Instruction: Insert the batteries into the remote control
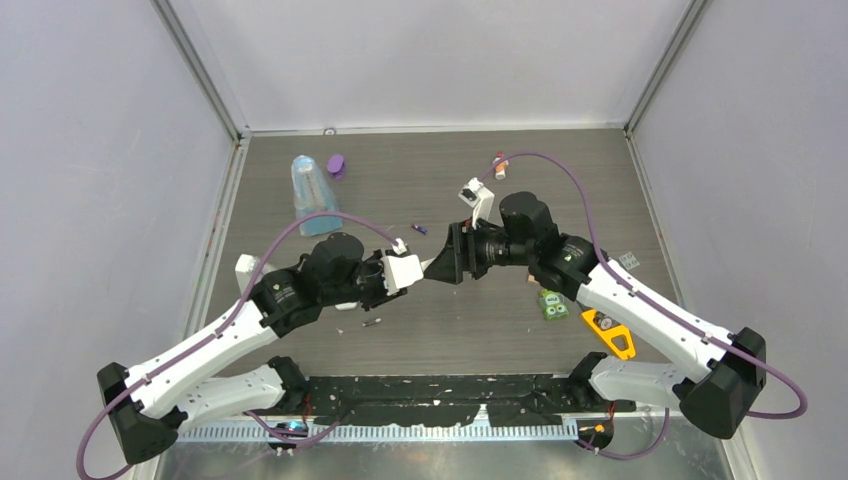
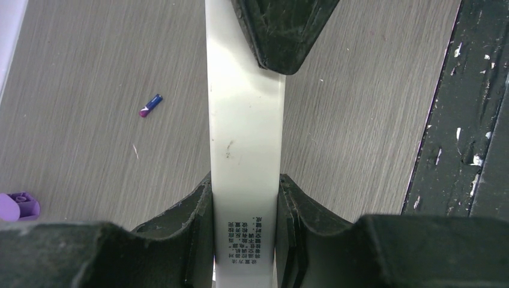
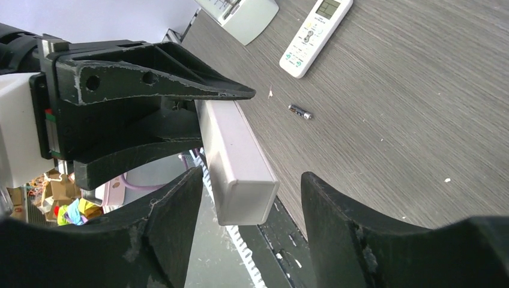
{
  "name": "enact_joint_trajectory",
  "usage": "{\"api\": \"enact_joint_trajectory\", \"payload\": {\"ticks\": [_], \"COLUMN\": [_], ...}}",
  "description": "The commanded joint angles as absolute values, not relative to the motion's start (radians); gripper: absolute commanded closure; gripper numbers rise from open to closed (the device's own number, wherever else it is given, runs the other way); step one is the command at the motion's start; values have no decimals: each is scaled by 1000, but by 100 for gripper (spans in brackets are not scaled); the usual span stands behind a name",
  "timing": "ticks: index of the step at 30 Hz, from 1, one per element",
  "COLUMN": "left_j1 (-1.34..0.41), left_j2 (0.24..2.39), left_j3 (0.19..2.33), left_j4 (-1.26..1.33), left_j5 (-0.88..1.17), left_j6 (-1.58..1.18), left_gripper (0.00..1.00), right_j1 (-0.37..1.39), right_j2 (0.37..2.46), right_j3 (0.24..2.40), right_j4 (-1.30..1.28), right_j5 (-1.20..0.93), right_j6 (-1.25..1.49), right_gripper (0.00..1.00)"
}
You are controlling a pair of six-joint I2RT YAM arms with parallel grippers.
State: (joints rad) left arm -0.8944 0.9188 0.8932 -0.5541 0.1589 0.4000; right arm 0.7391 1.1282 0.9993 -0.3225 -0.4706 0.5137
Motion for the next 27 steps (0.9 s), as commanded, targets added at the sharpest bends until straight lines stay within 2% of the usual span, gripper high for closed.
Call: {"api": "enact_joint_trajectory", "payload": {"ticks": [1, 3, 5, 8, 13, 17, 27], "left_j1": [-891, -891, -891, -891, -891, -891, -891], "left_j2": [907, 902, 894, 880, 850, 835, 839], "left_j3": [914, 912, 909, 904, 888, 884, 884], "left_j4": [-539, -537, -533, -531, -517, -507, -498], "left_j5": [194, 201, 208, 207, 189, 187, 189], "left_j6": [394, 394, 394, 395, 403, 405, 402], "left_gripper": [100, 100, 100, 100, 100, 100, 100], "right_j1": [746, 747, 747, 744, 722, 687, 668], "right_j2": [1134, 1141, 1149, 1154, 1133, 1105, 1078], "right_j3": [1027, 1013, 1005, 994, 960, 927, 909], "right_j4": [-254, -236, -230, -227, -225, -204, -152], "right_j5": [-455, -455, -449, -440, -453, -495, -565], "right_j6": [532, 548, 559, 566, 575, 574, 614], "right_gripper": [36, 38, 45, 58, 74, 93, 95]}}
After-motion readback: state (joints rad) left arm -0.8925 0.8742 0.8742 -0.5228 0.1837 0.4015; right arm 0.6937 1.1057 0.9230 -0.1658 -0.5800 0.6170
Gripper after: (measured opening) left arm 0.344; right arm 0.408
